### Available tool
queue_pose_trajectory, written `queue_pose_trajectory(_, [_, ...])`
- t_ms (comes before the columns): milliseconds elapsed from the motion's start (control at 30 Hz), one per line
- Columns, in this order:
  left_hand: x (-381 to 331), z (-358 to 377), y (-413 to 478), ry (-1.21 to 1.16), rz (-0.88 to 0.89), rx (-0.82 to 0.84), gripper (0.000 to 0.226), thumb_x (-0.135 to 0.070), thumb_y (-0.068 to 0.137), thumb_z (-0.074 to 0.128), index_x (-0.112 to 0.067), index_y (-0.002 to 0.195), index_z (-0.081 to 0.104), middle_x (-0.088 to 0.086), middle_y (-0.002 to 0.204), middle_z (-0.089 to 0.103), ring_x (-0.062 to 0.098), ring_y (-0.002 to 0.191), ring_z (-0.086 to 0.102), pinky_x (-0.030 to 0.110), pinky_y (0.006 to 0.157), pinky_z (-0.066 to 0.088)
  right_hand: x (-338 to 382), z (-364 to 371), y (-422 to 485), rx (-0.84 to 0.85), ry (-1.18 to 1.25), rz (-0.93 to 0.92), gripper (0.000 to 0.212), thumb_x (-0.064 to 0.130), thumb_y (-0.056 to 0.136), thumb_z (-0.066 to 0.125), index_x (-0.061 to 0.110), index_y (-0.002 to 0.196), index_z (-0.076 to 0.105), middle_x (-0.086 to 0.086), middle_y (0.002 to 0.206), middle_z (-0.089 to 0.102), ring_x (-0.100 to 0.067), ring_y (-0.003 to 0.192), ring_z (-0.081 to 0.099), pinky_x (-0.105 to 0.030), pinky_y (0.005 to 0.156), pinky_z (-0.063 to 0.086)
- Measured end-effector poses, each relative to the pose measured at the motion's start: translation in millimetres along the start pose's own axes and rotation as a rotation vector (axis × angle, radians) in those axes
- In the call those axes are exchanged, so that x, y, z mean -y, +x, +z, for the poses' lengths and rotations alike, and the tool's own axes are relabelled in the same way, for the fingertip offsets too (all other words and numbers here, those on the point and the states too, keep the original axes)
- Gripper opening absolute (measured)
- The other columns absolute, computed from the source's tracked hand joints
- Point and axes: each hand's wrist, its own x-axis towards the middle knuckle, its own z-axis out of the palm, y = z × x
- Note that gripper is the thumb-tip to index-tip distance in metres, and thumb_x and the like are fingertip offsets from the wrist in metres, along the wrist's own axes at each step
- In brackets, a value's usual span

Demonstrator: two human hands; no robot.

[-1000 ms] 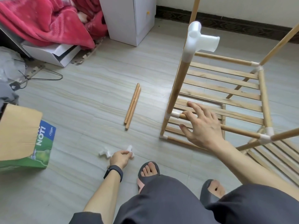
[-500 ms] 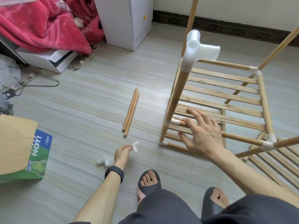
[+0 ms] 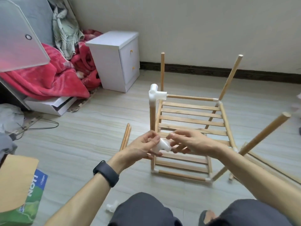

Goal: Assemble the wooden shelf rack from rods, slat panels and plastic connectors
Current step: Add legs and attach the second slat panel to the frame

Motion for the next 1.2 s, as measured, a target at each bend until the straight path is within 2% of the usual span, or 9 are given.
queue_pose_trajectory(133, [-58.6,43.7,11.9,0.17,0.225,-0.017,0.016,-0.052,0.097,0.054,-0.038,0.099,0.058,0.003,0.098,0.073,0.026,0.079,0.077,0.027,0.064,0.058,16.1,-34.9,-33.8,-0.043,0.157,-0.075,0.047,0.049,0.086,0.072,0.026,0.126,0.067,-0.004,0.103,0.076,-0.02,0.09,0.075,-0.029,0.081,0.059])
queue_pose_trajectory(267, [-107.3,73.3,33.4,0.02,0.374,-0.01,0.025,-0.036,0.093,0.068,-0.026,0.115,0.062,0.005,0.084,0.074,0.026,0.08,0.075,0.028,0.07,0.059,25.9,-73.5,-68.0,-0.3,0.178,-0.256,0.045,0.04,0.081,0.08,0.033,0.123,0.069,-0.003,0.098,0.076,-0.02,0.091,0.074,-0.027,0.078,0.058])
queue_pose_trajectory(400, [-145.6,102.1,48.5,-0.227,0.468,0.023,0.039,-0.024,0.085,0.075,-0.014,0.122,0.066,0.009,0.11,0.075,0.025,0.096,0.073,0.032,0.084,0.058,33.6,-101.6,-98.3,-0.526,0.159,-0.422,0.047,0.035,0.082,0.078,0.035,0.126,0.064,-0.001,0.113,0.072,-0.018,0.103,0.073,-0.03,0.085,0.06])
queue_pose_trajectory(500, [-158.9,129.5,55.1,-0.227,0.581,0.002,0.035,-0.021,0.087,0.074,-0.015,0.121,0.068,0.006,0.113,0.075,0.024,0.103,0.072,0.03,0.085,0.059,33.5,-104.9,-112.6,-0.702,0.127,-0.494,0.056,0.032,0.086,0.074,0.028,0.139,0.054,-0.002,0.122,0.071,-0.013,0.105,0.072,-0.027,0.086,0.059])
queue_pose_trajectory(600, [-158.9,154.8,57.5,-0.179,0.632,0.004,0.033,-0.02,0.092,0.071,-0.018,0.125,0.066,0.002,0.115,0.074,0.02,0.106,0.072,0.028,0.086,0.059,23.4,-101.3,-124.9,-0.876,0.007,-0.521,0.06,0.035,0.09,0.072,0.021,0.144,0.051,0.003,0.114,0.075,-0.01,0.103,0.073,-0.033,0.089,0.06])
queue_pose_trajectory(733, [-157.9,178.1,60.4,-0.072,0.628,0.003,0.038,-0.024,0.091,0.073,-0.023,0.127,0.063,-0.006,0.117,0.073,0.011,0.108,0.07,0.024,0.087,0.058,2.2,-106.1,-141.2,-1.054,-0.206,-0.517,0.047,0.032,0.097,0.068,0.027,0.142,0.054,0.024,0.107,0.068,0.006,0.101,0.068,-0.015,0.084,0.056])
queue_pose_trajectory(833, [-155.0,193.1,68.5,-0.005,0.599,-0.038,0.042,-0.022,0.088,0.077,-0.027,0.126,0.06,-0.009,0.115,0.073,0.008,0.105,0.07,0.02,0.081,0.058,-14.9,-118.5,-153.2,-1.132,-0.169,-0.488,0.044,0.029,0.099,0.063,0.03,0.142,0.052,0.019,0.11,0.068,0.005,0.101,0.067,-0.009,0.081,0.052])
queue_pose_trajectory(967, [-139.4,209.2,83.3,0.169,0.52,-0.073,0.043,-0.02,0.088,0.078,-0.025,0.126,0.061,-0.005,0.117,0.07,0.014,0.106,0.069,0.036,0.09,0.059,-36.2,-129.0,-161.0,-1.089,0.022,-0.426,0.043,0.023,0.1,0.063,0.027,0.142,0.052,0.014,0.107,0.074,-0.003,0.098,0.071,-0.015,0.082,0.055])
queue_pose_trajectory(1200, [-135.2,219.6,90.3,0.233,0.599,-0.056,0.037,-0.032,0.085,0.08,-0.034,0.118,0.065,-0.009,0.104,0.075,0.008,0.098,0.071,0.037,0.086,0.06,-44.1,-129.8,-157.6,-1.04,0.038,-0.445,0.043,0.023,0.1,0.063,0.023,0.142,0.055,0.026,0.107,0.072,-0.001,0.1,0.07,-0.013,0.082,0.054])
